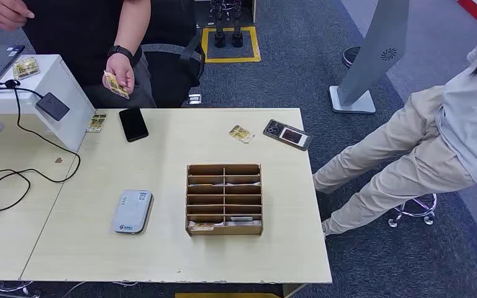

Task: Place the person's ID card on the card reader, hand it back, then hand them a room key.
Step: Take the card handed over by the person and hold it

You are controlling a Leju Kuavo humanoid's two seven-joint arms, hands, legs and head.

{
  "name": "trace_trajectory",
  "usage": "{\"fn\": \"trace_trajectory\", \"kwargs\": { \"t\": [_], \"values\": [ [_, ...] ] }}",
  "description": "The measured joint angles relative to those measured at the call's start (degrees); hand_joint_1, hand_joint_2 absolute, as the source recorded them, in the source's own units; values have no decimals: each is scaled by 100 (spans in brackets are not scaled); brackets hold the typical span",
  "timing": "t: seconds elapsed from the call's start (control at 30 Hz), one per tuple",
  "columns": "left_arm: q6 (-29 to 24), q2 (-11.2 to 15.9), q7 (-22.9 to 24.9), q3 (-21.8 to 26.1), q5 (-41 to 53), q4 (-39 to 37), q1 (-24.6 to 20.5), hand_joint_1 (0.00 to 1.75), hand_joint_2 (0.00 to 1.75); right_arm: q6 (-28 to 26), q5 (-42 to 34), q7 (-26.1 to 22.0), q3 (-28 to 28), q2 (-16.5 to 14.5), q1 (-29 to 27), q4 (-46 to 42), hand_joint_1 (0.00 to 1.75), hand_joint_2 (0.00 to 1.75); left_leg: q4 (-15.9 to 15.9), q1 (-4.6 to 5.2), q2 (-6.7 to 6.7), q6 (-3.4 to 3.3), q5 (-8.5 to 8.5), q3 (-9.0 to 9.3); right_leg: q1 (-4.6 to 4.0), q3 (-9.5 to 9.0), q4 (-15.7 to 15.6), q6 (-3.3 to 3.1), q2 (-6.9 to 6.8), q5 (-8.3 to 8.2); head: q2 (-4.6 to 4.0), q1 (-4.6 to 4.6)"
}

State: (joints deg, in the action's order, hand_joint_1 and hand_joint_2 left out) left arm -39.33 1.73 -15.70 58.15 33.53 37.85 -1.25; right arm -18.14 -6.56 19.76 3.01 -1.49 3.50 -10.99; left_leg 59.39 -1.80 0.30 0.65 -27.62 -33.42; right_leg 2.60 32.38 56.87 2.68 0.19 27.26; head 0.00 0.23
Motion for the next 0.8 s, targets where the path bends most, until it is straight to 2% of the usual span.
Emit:
{"fn": "trace_trajectory", "kwargs": {
  "t": [0.07,0.13,0.2,0.27,0.37,0.6,0.8],
  "values": [
    [-15,-80,-451,318,111,113,-97,0,175,-4,8,-2,31,0,-1,0,0,175,0,0,-2,0,0,-1,0,-3,0,0,-2,0,0,0],
    [-31,-239,-1330,974,143,341,-304,0,175,-15,23,-15,82,0,-4,0,0,175,0,0,0,0,0,0,0,-8,0,0,-2,-2,0,-1],
    [-33,-380,-2009,1535,-71,572,-495,0,175,-26,39,-43,118,0,-15,0,0,175,0,0,4,0,0,2,0,-11,1,-1,3,-5,0,-1],
    [-34,-523,-2330,1902,-360,844,-616,0,175,-36,53,-79,165,0,-31,0,0,175,0,0,5,1,0,3,0,-11,1,-1,5,-5,0,-1],
    [-47,-764,-2415,2155,-830,1342,-669,0,175,-44,66,-147,230,0,-44,0,0,175,0,0,3,0,0,1,0,-11,1,0,4,-5,0,0],
    [-71,-1232,-2442,2177,-1424,2379,-634,0,175,-46,98,-238,311,0,-52,0,0,175,0,0,1,0,0,-1,0,-12,1,1,2,-3,0,-2],
    [-69,-1711,-2444,1793,-2287,3309,-288,0,175,-47,193,-276,348,0,-59,0,0,175,0,1,2,0,-1,1,1,-11,0,2,4,-3,0,0]
  ]
}}
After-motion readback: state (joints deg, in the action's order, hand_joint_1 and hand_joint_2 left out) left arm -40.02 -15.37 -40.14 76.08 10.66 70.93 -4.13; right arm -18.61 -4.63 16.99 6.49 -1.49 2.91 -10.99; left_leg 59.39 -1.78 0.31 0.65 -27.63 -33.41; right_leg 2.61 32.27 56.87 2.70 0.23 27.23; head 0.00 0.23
